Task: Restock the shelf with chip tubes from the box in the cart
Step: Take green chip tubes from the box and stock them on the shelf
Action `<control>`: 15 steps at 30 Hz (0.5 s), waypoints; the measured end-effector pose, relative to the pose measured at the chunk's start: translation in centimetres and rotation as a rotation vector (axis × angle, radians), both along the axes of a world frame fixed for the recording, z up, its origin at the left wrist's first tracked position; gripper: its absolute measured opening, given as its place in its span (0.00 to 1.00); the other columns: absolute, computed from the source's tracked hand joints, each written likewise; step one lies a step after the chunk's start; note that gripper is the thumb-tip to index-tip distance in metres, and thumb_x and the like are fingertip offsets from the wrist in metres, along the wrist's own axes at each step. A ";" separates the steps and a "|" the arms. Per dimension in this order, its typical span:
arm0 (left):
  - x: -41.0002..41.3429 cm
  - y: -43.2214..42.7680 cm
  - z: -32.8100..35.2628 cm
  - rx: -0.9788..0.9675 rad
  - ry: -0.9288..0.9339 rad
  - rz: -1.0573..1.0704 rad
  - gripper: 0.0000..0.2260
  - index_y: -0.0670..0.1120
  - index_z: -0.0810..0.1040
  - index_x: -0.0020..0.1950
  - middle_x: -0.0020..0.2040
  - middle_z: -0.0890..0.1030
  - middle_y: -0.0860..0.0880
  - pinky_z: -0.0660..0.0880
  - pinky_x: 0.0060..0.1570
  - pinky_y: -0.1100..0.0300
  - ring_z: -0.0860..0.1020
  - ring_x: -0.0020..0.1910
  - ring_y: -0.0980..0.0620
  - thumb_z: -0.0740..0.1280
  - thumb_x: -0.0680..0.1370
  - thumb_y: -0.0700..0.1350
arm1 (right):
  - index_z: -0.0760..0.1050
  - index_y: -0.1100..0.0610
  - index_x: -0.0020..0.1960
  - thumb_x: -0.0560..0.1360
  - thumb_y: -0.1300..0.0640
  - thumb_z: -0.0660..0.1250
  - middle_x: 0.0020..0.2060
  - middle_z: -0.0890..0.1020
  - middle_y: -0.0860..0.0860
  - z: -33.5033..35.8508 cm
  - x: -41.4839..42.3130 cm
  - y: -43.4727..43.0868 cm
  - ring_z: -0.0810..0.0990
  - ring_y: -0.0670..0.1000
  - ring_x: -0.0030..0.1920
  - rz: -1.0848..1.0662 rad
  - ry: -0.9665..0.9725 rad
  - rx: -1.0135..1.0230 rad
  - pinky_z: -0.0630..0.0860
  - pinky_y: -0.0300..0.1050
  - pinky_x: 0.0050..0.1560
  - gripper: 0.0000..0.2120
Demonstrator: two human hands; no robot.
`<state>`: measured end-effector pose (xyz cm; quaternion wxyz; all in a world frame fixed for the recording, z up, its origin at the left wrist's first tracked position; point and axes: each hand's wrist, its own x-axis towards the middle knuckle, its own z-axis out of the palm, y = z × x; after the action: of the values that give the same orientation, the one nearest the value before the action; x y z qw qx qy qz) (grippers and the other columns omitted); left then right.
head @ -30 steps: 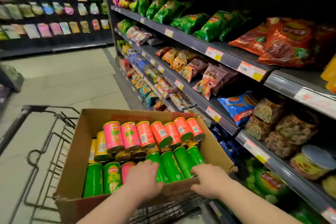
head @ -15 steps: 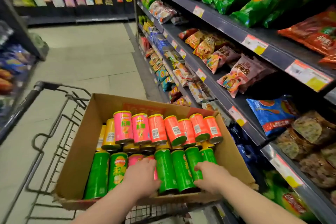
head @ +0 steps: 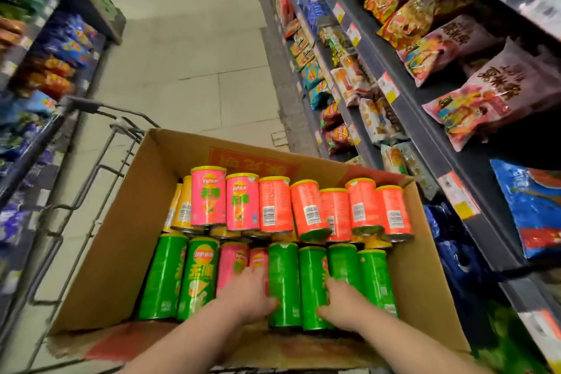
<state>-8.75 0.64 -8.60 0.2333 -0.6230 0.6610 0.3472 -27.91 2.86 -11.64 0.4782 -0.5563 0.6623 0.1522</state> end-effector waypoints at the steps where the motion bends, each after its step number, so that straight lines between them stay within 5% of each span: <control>1: -0.2 -0.2 -0.4 0.016 0.012 0.044 0.30 0.46 0.62 0.72 0.68 0.70 0.43 0.69 0.64 0.55 0.70 0.66 0.44 0.65 0.75 0.56 | 0.55 0.59 0.76 0.76 0.52 0.65 0.69 0.68 0.58 -0.5 0.1 -0.2 0.70 0.56 0.68 -0.022 -0.010 0.006 0.68 0.43 0.65 0.34; 4: -0.7 -0.8 -1.6 0.067 0.048 0.183 0.30 0.44 0.62 0.72 0.68 0.71 0.43 0.68 0.62 0.58 0.71 0.66 0.45 0.67 0.75 0.55 | 0.47 0.57 0.78 0.74 0.52 0.67 0.70 0.66 0.58 -1.9 0.5 -0.6 0.69 0.56 0.68 -0.130 -0.031 0.034 0.69 0.43 0.65 0.41; 8: -1.5 -1.2 -3.0 0.121 0.111 0.395 0.33 0.43 0.60 0.74 0.68 0.72 0.44 0.68 0.59 0.62 0.71 0.66 0.47 0.68 0.75 0.55 | 0.57 0.56 0.76 0.71 0.51 0.70 0.69 0.65 0.58 -3.3 1.1 -1.3 0.71 0.56 0.65 -0.286 -0.081 0.075 0.72 0.42 0.63 0.38; 15: -2.4 -0.4 -4.8 0.143 0.143 0.535 0.34 0.44 0.66 0.68 0.64 0.75 0.45 0.73 0.59 0.59 0.76 0.61 0.48 0.74 0.69 0.56 | 0.65 0.57 0.71 0.70 0.59 0.69 0.61 0.75 0.56 -4.8 1.5 -0.8 0.78 0.52 0.52 -0.475 -0.126 0.045 0.76 0.37 0.40 0.30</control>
<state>-11.11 0.28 -13.42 0.1295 -0.7312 0.4614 0.4854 -26.41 2.01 -16.48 0.5534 -0.3825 0.7397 0.0153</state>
